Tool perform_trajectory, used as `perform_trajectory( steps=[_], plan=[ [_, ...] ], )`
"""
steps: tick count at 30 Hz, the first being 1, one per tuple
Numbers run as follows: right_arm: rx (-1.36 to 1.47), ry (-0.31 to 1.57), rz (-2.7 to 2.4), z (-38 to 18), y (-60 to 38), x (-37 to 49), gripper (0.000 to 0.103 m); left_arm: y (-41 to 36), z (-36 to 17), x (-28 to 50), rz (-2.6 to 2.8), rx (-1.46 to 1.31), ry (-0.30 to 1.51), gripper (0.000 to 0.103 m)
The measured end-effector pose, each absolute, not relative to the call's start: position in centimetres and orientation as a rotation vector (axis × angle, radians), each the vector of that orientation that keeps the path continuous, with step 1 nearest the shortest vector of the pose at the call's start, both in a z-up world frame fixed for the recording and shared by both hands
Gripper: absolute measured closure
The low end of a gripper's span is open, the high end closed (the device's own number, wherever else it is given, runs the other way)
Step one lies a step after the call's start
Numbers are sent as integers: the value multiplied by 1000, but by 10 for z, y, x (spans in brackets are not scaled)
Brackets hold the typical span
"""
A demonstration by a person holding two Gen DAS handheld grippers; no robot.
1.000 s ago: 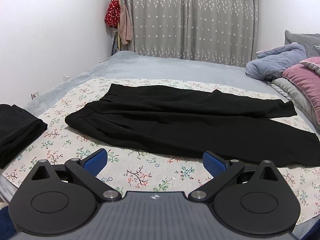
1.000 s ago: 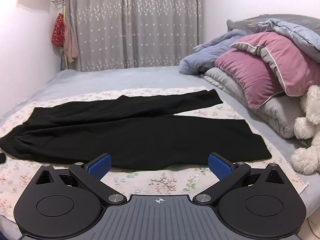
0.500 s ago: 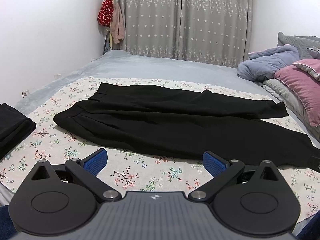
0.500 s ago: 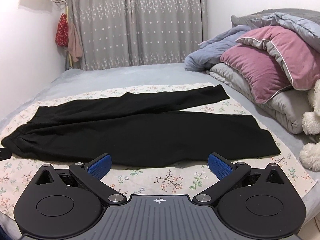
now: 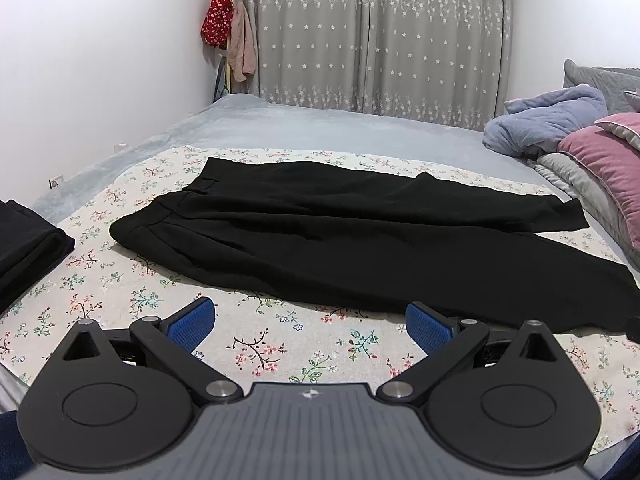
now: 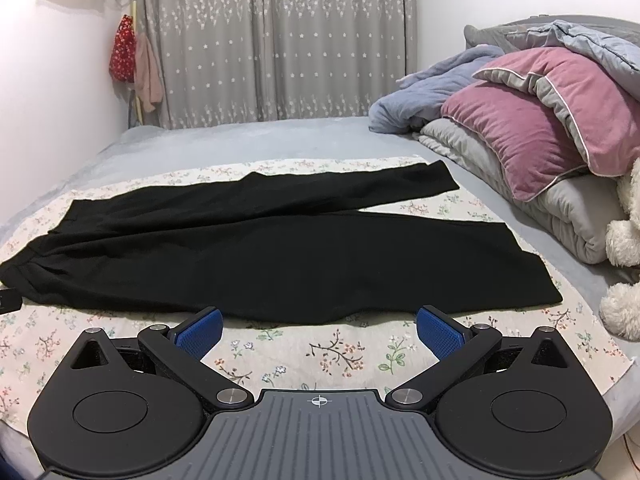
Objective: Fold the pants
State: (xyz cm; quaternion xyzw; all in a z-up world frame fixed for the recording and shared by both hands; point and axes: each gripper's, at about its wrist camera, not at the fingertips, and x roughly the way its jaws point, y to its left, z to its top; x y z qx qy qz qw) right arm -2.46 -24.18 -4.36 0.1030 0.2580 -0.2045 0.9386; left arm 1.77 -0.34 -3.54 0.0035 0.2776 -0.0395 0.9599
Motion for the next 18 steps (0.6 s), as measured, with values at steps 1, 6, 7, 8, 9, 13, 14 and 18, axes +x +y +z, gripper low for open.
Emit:
perform_trajectory(
  steps=[1, 6, 7, 8, 9, 13, 14, 18],
  plan=[
    [213, 526, -418, -44, -243, -25, 0, -4, -37, 18, -80, 10, 569, 2],
    [239, 529, -419, -46, -248, -25, 0, -7, -37, 16, -89, 6, 574, 2],
    [243, 527, -417, -46, -248, -25, 0, -7, -37, 16, -89, 6, 573, 2],
    [246, 527, -417, -46, -249, -25, 0, -7, -37, 16, -89, 5, 574, 2],
    [248, 529, -416, -47, -249, -25, 0, -6, -37, 16, -87, 4, 575, 2],
    [246, 530, -416, -48, -249, -25, 0, -6, -37, 16, -81, 1, 579, 2],
    [246, 530, -416, -48, -250, -25, 0, -7, -37, 16, -81, 1, 578, 2],
    [245, 530, -416, -47, -250, -25, 0, -7, -37, 16, -82, -4, 578, 2]
  ],
)
